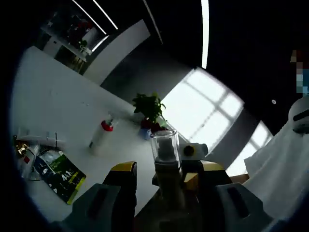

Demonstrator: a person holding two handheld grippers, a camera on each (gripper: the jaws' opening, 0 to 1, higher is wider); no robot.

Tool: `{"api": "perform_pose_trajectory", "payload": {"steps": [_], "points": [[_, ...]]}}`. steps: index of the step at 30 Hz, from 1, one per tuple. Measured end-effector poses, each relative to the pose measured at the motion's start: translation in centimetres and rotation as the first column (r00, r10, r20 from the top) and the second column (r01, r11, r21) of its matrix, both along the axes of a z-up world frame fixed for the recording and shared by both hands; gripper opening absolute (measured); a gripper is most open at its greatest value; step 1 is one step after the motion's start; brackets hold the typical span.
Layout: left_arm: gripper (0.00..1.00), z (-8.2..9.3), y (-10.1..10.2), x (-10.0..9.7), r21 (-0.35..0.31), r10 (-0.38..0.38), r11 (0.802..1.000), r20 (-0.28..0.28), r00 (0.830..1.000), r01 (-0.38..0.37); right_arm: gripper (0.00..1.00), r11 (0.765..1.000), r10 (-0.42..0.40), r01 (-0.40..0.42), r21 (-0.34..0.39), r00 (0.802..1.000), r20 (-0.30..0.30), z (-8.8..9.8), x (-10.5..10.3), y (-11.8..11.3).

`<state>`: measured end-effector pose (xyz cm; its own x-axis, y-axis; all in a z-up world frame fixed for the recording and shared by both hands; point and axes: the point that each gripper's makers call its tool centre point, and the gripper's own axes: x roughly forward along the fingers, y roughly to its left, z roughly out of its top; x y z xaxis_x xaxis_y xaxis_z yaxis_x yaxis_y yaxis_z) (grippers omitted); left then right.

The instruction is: Arrange the skincare products in the storage area until every visible bottle or jar stands upright without overlapping.

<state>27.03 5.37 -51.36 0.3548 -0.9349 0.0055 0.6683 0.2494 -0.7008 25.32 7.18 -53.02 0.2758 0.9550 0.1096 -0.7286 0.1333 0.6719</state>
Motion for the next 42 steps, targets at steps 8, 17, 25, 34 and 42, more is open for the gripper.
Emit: {"api": "perform_pose_trajectory", "payload": {"steps": [8, 17, 25, 34, 42], "points": [[0.27, 0.0, -0.1, 0.1, -0.003, -0.017, 1.000, -0.006, 1.000, 0.017, 0.20, 0.999, -0.001, 0.003, 0.040, 1.000, -0.028, 0.0, 0.4, -0.1], [0.18, 0.0, -0.2, 0.4, 0.009, -0.034, 0.999, -0.002, 0.999, 0.034, 0.20, 0.999, -0.008, 0.008, 0.037, 1.000, -0.022, -0.3, 0.4, 0.0], [0.17, -0.7, -0.4, 1.6, 0.103, -0.026, 0.994, 0.038, 0.999, 0.022, 0.27, 0.969, -0.081, 0.119, -0.217, 0.982, 0.173, -2.6, 1.0, -1.0], [0.17, -1.7, -0.8, 2.8, 0.288, -0.088, 0.957, 0.160, 0.983, 0.038, 0.38, 0.936, -0.109, 0.171, -0.307, 0.972, 0.208, -2.3, 1.0, -4.0], [0.17, -3.3, -2.5, 1.7, 0.398, -0.204, 0.913, 0.245, 0.948, 0.093, 0.38, 0.947, -0.261, 0.289, -0.144, 0.948, 0.182, 1.2, 3.9, -4.7]]}}
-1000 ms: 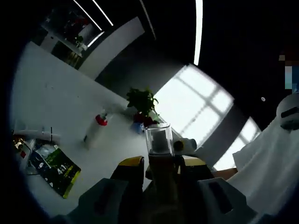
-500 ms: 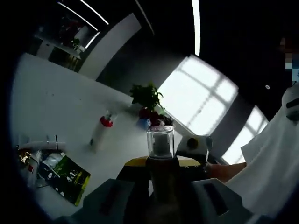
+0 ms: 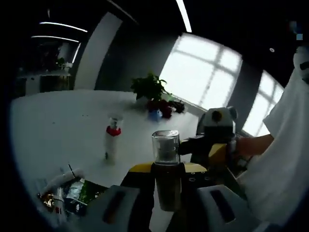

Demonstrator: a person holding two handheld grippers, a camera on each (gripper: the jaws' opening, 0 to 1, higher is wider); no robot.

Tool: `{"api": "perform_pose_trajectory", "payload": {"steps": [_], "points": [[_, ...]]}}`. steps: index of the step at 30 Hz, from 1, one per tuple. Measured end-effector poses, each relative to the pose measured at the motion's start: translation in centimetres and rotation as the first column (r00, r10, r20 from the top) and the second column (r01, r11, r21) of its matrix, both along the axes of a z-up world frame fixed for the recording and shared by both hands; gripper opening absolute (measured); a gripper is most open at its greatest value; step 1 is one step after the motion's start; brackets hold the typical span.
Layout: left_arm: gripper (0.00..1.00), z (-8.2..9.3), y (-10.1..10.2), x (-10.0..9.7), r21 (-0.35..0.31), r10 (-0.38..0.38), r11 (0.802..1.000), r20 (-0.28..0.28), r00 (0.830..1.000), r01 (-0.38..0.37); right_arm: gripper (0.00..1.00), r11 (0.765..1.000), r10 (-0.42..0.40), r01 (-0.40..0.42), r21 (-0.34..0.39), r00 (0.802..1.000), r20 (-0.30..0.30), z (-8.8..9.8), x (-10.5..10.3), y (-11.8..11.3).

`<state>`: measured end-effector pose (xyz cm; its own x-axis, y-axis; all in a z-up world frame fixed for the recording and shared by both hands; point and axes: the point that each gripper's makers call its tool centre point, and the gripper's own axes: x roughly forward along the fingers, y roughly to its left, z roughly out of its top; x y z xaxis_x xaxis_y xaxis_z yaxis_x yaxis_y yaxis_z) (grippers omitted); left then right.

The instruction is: Arrange the skincare products in the storage area until every visible bottle or jar stands upright without overlapping.

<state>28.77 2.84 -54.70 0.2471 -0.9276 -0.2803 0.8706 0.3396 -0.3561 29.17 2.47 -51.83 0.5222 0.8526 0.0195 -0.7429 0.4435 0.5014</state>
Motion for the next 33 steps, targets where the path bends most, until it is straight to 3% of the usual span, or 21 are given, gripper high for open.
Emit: {"api": "perform_pose_trajectory", "payload": {"steps": [5, 14, 23, 30, 33], "points": [[0.17, -0.9, -0.9, -0.3, 0.046, -0.034, 0.998, 0.018, 0.999, 0.033, 0.36, 0.997, -0.018, 0.019, -0.073, 1.000, 0.009, -1.2, 0.7, 1.2], [0.17, -1.9, -1.2, 0.3, 0.059, -0.058, 0.997, 0.003, 0.998, 0.058, 0.22, 0.989, -0.056, 0.059, -0.138, 0.998, 0.031, -2.3, 1.3, 0.7], [0.17, -2.4, -1.8, 1.0, 0.061, -0.093, 0.994, -0.007, 0.996, 0.093, 0.21, 0.983, -0.103, 0.105, -0.151, 0.994, 0.024, -2.8, 2.1, 0.0], [0.18, -3.1, -2.4, 2.2, 0.080, -0.098, 0.992, 0.036, 0.995, 0.094, 0.20, 0.964, -0.156, 0.166, -0.208, 0.986, 0.065, -3.3, 3.4, -0.7], [0.19, -4.1, -2.5, 2.6, 0.118, -0.112, 0.987, 0.050, 0.992, 0.105, 0.20, 0.958, -0.172, 0.186, -0.220, 0.982, 0.080, -3.3, 3.9, -0.9]]}}
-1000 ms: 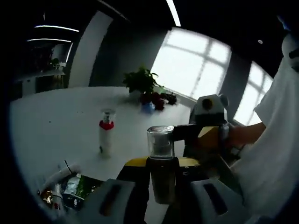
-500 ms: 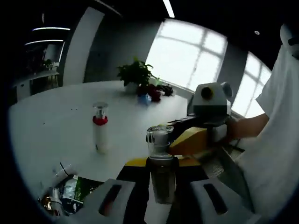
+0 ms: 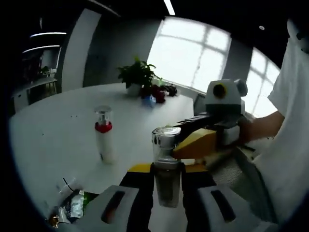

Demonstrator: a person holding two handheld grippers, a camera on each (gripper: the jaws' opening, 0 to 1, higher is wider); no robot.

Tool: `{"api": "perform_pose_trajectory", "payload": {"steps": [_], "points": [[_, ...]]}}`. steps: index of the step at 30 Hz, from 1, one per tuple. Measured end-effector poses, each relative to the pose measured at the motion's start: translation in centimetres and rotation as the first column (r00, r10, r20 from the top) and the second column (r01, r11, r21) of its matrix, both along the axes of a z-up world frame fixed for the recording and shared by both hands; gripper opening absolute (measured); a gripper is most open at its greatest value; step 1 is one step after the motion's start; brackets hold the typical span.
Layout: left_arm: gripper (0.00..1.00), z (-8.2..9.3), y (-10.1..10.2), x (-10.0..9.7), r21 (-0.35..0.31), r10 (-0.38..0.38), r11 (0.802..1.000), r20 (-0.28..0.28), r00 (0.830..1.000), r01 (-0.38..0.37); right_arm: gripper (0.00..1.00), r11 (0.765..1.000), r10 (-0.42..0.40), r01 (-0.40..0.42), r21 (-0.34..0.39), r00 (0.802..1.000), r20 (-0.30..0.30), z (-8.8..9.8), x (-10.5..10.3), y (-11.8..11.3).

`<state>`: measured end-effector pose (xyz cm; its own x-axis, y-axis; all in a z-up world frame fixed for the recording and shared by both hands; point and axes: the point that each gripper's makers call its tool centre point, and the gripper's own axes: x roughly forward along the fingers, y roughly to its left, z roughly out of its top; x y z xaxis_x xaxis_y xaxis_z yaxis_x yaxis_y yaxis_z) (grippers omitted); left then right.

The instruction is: Arrange the skincare products in the storage area until every visible bottle or jar stands upright without overlapping.

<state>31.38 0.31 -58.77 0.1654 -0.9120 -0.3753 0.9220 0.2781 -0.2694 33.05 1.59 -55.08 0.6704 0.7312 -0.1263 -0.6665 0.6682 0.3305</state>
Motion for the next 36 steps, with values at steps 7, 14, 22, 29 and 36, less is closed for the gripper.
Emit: {"api": "perform_pose_trajectory", "payload": {"steps": [7, 14, 22, 29, 36], "points": [[0.19, -1.6, -0.4, 1.1, 0.060, 0.001, 0.998, 0.054, 0.999, -0.004, 0.20, 0.991, 0.003, 0.004, -0.136, 0.998, 0.055, -0.9, 0.7, -0.2], [0.19, -3.2, -1.2, 2.7, 0.106, -0.008, 0.994, 0.095, 0.995, -0.002, 0.20, 0.968, 0.014, 0.012, -0.250, 0.995, 0.100, -2.2, 1.8, -0.5], [0.19, -5.2, -2.1, 4.9, 0.141, 0.009, 0.990, 0.127, 0.992, -0.027, 0.21, 0.954, 0.000, 0.029, -0.299, 0.996, 0.094, -4.3, 4.0, -1.5], [0.19, -7.3, -2.8, 6.7, 0.157, 0.065, 0.984, 0.116, 0.991, -0.083, 0.20, 0.938, -0.026, 0.054, -0.341, 0.996, 0.085, -6.4, 5.5, -2.3], [0.19, -9.2, -3.3, 7.4, 0.168, 0.059, 0.983, 0.110, 0.992, -0.077, 0.20, 0.933, -0.041, 0.058, -0.355, 0.998, 0.057, -8.4, 6.1, -3.1]]}}
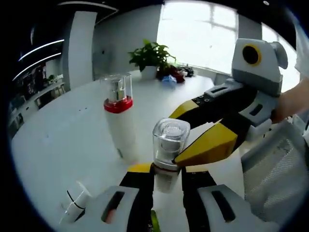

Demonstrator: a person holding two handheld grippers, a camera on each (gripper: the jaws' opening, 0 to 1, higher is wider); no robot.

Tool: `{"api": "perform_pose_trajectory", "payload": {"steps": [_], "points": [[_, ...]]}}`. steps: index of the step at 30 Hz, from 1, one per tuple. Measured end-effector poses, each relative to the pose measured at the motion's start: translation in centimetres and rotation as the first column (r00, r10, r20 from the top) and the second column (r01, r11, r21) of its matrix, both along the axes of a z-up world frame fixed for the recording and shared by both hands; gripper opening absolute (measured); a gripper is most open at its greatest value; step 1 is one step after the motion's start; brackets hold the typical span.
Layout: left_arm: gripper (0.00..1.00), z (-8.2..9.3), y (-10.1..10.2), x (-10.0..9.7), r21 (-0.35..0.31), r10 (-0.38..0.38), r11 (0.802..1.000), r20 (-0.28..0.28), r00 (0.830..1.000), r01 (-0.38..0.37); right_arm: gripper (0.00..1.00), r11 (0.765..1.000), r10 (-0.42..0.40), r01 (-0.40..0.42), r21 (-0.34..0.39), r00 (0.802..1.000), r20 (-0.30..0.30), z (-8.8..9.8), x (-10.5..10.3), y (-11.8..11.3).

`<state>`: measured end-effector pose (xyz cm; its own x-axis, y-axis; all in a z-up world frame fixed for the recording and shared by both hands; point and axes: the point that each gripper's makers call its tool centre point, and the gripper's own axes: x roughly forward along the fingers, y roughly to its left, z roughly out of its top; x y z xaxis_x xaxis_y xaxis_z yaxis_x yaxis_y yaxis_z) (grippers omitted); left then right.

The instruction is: Arrange the skincare products in the storage area until every visible bottle or jar stands upright without overlapping.

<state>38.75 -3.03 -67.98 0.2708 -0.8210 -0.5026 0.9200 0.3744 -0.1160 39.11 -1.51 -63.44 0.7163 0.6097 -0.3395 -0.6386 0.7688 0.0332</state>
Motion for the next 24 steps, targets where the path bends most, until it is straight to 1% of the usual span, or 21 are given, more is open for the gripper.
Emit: {"api": "perform_pose_trajectory", "payload": {"steps": [6, 10, 19, 24], "points": [[0.18, -0.8, -0.6, 0.6, 0.012, -0.050, 0.999, 0.033, 0.998, 0.049, 0.20, 0.999, -0.028, 0.028, -0.015, 1.000, -0.005, -0.6, 0.3, -0.6], [0.18, -0.6, -1.2, 1.0, -0.010, -0.078, 0.997, 0.053, 0.996, 0.079, 0.20, 0.998, -0.064, 0.064, -0.016, 0.998, 0.002, -0.6, 0.7, -1.1], [0.19, -0.3, -1.5, 2.0, -0.029, -0.102, 0.994, 0.068, 0.993, 0.104, 0.20, 0.992, -0.119, 0.119, -0.028, 0.993, 0.014, -0.6, 1.9, -1.5], [0.18, -0.3, -1.9, 2.6, -0.021, -0.114, 0.993, 0.080, 0.990, 0.116, 0.20, 0.989, -0.146, 0.147, -0.032, 0.989, 0.020, -0.6, 2.5, -1.8]]}}
